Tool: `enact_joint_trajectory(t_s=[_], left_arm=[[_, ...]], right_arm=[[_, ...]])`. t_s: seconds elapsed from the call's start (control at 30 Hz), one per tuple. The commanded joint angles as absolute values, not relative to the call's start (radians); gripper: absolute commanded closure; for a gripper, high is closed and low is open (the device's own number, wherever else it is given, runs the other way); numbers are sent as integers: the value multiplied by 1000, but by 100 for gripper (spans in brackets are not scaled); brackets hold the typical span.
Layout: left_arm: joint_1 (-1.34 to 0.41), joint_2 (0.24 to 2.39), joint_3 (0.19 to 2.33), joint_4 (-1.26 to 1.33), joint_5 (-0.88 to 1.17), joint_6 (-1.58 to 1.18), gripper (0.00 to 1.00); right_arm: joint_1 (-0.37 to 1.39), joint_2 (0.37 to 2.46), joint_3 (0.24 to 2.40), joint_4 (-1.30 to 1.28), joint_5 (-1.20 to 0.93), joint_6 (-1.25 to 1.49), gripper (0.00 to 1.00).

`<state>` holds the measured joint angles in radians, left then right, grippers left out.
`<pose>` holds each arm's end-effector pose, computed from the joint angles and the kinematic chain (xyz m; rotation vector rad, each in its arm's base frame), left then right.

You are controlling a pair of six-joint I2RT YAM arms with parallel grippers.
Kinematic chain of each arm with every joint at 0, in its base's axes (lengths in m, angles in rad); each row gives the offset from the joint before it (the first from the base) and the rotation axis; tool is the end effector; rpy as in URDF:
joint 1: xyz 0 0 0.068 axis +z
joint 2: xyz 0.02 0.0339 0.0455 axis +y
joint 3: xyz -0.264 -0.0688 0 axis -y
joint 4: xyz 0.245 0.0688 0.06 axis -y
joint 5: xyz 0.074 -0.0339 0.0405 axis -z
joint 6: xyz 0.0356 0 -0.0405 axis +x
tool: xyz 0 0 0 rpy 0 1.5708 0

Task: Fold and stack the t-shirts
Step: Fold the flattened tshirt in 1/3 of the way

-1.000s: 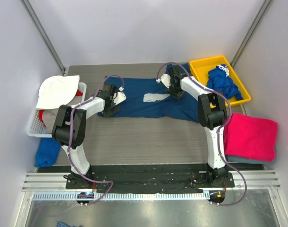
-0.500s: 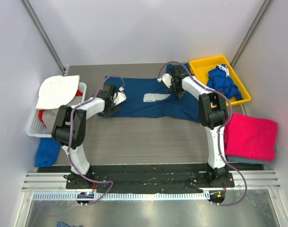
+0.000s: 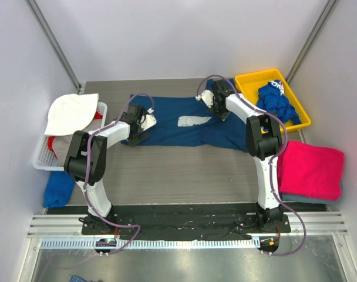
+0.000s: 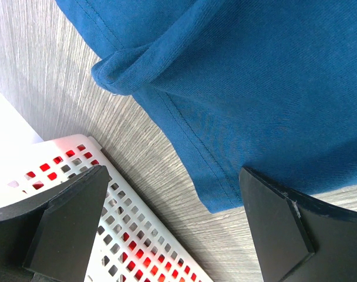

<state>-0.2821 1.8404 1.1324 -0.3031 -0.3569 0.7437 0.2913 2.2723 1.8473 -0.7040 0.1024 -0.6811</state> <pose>0.3612 -0.0917 0.1632 1.1621 2.3390 0.6294 0.4657 0.1358 0.1699 -1.2417 2.4164 -0.2547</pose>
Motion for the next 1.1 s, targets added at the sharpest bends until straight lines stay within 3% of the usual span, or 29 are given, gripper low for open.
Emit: enact_joint_trajectory(t_s=[0.0, 0.23, 1.07], left_arm=[[-285, 1818, 1117, -287, -345, 741, 0], [-285, 1825, 1126, -288, -342, 736, 0], [-285, 1839, 1127, -293, -360, 750, 0]], right_arm=[[279, 2281, 1951, -706, 155, -666, 99], [282, 2319, 2109, -762, 183, -664, 99], [391, 2421, 2194, -677, 232, -673, 99]])
